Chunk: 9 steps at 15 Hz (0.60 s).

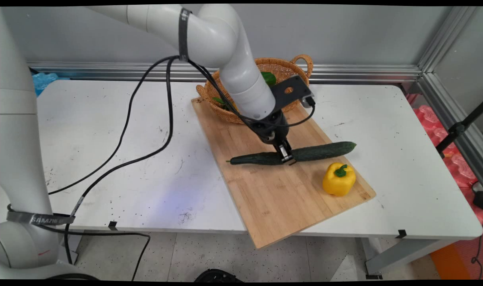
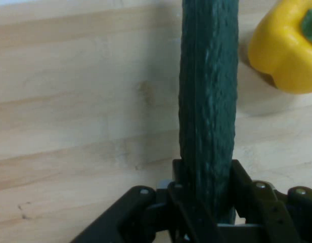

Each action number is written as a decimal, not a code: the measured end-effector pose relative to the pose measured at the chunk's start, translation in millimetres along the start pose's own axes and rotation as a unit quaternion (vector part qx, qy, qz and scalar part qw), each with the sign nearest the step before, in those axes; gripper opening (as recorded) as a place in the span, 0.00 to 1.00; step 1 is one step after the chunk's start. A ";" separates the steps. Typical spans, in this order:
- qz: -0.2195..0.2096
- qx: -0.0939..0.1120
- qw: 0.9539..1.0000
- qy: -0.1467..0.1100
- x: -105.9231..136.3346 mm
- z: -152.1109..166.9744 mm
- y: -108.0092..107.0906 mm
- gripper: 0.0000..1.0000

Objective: Place the picked object on the cutting board

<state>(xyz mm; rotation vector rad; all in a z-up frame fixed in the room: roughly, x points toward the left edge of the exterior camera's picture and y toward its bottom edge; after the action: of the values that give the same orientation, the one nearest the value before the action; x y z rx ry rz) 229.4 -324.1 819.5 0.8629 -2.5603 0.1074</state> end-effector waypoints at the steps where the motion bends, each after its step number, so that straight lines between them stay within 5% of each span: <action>1: -0.001 -0.001 1.000 -0.003 -2.1 3.6 0.1 0.00; 3: -0.002 -0.002 1.000 -0.007 -6.2 8.4 -0.2 0.00; 4: -0.002 -0.002 1.000 -0.009 -7.5 9.7 -0.3 1.00; 9: 0.005 -0.009 1.000 -0.008 -14.4 10.7 -0.1 1.00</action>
<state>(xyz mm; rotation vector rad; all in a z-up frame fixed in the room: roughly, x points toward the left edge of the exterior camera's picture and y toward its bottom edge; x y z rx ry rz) 235.7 -318.4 803.7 0.8463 -2.5765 0.0806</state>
